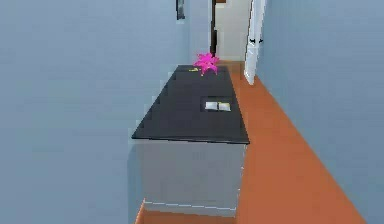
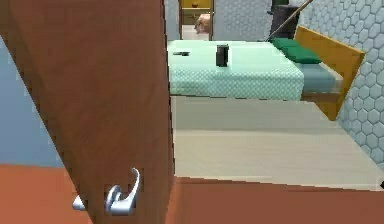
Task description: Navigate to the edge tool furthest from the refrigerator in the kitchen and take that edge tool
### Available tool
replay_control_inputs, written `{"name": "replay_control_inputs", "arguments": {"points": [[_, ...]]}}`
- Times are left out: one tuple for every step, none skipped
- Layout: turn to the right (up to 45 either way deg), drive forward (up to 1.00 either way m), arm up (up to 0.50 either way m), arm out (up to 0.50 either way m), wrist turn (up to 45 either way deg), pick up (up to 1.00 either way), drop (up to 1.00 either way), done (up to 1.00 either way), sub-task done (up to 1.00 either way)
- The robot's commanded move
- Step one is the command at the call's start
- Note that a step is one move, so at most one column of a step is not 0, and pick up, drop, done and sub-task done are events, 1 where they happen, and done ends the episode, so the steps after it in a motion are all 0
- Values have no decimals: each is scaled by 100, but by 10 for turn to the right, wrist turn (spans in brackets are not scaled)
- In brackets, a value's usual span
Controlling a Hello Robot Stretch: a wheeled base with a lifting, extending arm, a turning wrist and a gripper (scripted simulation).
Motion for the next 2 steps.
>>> {"name": "replay_control_inputs", "arguments": {"points": [[0, 40, 0, 0, 0, 0, 0, 0, 0], [450, 0, 0, 0, 0, 0, 0, 0, 0]]}}
